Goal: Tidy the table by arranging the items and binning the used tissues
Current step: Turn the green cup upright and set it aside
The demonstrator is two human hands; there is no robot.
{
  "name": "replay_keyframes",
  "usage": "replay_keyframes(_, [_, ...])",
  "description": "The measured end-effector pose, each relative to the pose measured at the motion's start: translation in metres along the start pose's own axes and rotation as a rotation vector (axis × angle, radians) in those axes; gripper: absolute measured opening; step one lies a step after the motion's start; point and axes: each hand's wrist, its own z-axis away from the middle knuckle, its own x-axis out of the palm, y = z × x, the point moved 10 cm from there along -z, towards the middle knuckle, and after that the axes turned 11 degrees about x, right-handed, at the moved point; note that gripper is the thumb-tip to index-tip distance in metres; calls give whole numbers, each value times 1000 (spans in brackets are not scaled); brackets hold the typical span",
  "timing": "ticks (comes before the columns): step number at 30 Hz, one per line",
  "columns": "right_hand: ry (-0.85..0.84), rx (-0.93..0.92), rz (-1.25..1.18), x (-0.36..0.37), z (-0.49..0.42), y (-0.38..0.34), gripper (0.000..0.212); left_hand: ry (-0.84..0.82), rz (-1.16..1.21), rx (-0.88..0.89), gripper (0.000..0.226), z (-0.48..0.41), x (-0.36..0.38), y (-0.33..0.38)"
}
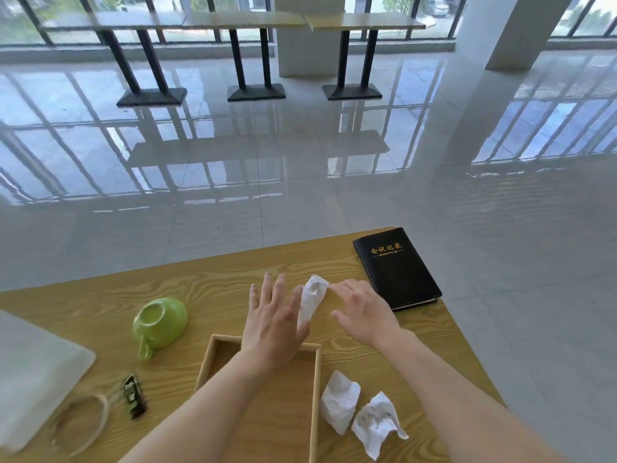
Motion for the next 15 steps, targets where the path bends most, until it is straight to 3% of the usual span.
replay_keyframes(15, [-79, -144, -62, 39, 15, -171, 52, 48, -31, -229, 69, 145, -52, -124])
